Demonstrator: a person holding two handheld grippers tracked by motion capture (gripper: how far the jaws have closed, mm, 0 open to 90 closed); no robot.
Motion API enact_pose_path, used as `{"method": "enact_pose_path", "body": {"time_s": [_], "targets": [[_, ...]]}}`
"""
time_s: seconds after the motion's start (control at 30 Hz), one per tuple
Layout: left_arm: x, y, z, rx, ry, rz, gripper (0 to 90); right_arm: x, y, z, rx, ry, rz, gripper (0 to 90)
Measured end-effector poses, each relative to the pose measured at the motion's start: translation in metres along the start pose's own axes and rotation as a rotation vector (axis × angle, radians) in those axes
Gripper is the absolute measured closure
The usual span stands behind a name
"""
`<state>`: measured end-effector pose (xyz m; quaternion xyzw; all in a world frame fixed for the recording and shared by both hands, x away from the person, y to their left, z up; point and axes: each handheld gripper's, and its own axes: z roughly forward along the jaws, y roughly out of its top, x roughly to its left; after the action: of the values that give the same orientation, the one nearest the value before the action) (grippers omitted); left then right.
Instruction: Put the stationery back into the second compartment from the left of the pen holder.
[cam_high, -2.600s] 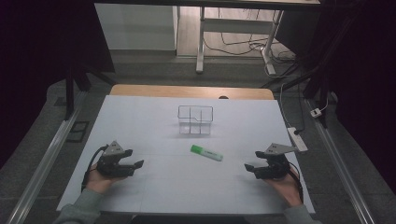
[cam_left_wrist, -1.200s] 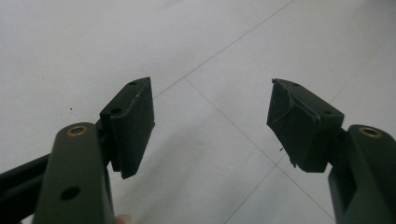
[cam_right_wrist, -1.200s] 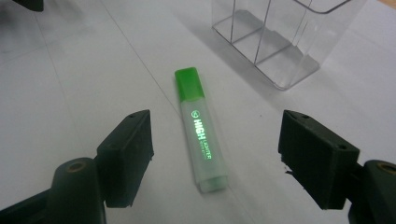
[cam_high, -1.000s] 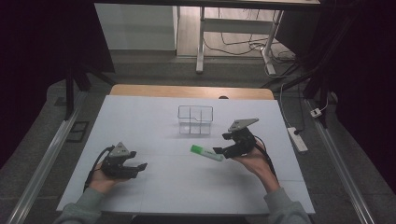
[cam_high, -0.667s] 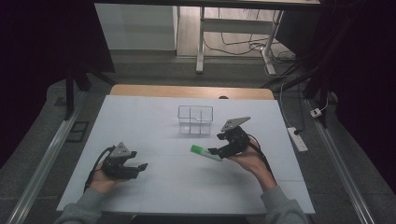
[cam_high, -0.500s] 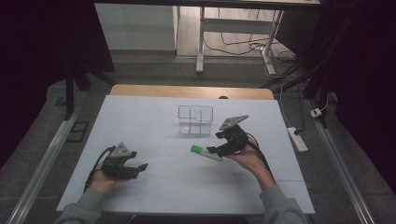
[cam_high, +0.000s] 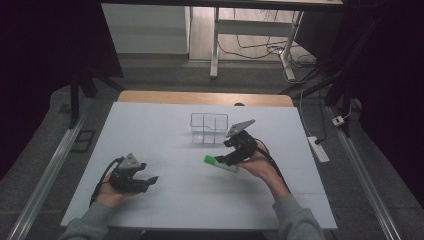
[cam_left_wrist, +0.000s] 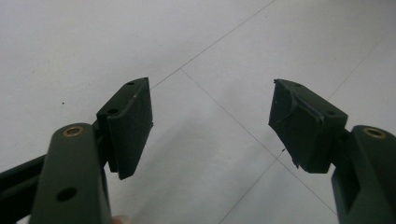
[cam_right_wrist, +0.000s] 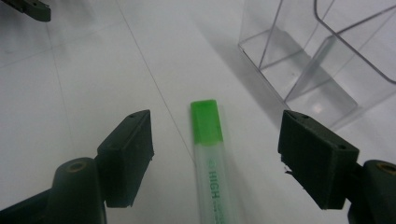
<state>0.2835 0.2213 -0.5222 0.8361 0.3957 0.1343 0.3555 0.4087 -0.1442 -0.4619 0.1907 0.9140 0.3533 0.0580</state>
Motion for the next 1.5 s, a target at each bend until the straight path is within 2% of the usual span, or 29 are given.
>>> {"method": "enact_pose_path", "body": {"time_s": [0.17, 0.4, 0.67, 1.0, 1.13, 1.33, 1.5], "targets": [[0.0, 0.0, -0.001, -0.005, 0.005, 0.003, 30.3, 0.003, 0.006, 0.014, 0.047, 0.041, -0.036, 25.6], [0.0, 0.0, -0.001, -0.003, 0.006, 0.003, 30.3, 0.004, 0.009, 0.031, 0.115, 0.059, -0.053, 26.3], [0.001, -0.001, 0.0, 0.001, 0.004, 0.001, 30.2, 0.004, 0.008, 0.048, 0.179, 0.051, -0.066, 29.8], [0.001, -0.001, -0.001, 0.0, -0.001, 0.0, 30.1, -0.002, 0.005, 0.063, 0.214, 0.036, -0.071, 36.0], [0.002, -0.001, -0.002, -0.004, -0.007, -0.002, 30.1, -0.002, 0.003, 0.068, 0.233, 0.041, -0.074, 39.4], [0.002, -0.001, -0.002, -0.011, -0.012, -0.01, 30.0, 0.001, 0.004, 0.069, 0.25, 0.006, -0.112, 48.2], [0.001, -0.001, -0.002, -0.012, -0.015, -0.009, 30.0, 0.005, 0.005, 0.069, 0.255, 0.013, -0.134, 61.6]]}}
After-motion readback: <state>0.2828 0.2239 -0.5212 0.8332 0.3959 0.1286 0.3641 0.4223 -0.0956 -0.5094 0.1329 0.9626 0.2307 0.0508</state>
